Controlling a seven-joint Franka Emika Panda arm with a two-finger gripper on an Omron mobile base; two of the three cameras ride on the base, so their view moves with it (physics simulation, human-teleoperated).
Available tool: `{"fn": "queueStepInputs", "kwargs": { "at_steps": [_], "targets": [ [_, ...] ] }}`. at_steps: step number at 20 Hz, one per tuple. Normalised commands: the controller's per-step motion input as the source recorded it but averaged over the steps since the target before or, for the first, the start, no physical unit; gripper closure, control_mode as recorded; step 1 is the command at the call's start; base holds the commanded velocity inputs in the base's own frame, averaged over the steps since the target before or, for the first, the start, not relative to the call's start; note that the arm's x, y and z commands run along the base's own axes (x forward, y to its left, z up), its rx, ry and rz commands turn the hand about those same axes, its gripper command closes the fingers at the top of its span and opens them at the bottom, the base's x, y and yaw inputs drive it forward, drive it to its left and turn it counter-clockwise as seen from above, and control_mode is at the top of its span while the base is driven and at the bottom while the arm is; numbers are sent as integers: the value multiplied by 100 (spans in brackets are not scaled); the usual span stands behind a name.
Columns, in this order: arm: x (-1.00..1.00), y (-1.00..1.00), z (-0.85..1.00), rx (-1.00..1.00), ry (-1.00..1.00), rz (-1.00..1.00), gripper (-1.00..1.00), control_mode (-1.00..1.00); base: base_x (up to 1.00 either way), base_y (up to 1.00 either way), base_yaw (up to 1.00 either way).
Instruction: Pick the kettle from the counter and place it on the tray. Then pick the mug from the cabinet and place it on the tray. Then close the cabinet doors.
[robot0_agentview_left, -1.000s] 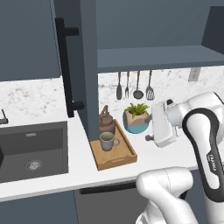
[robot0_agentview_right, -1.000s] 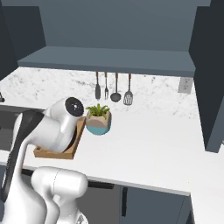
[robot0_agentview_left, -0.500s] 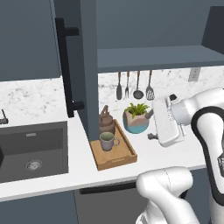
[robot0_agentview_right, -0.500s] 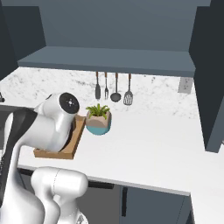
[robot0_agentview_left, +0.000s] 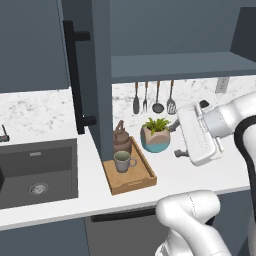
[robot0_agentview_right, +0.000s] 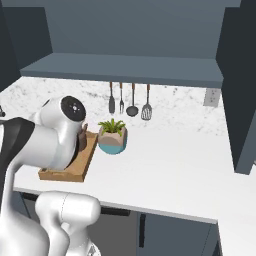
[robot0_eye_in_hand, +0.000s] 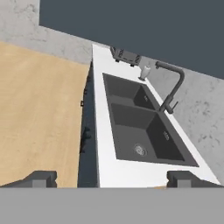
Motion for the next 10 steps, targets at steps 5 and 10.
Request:
{"fn": "queueStepInputs", "kwargs": {
  "at_steps": [5,10],
  "targets": [
    [-30,0,26,0,-9,9,-100,-100,0,0,0],
    [-23,12,21,0,-6,5,-100,-100,0,0,0]
  ]
}}
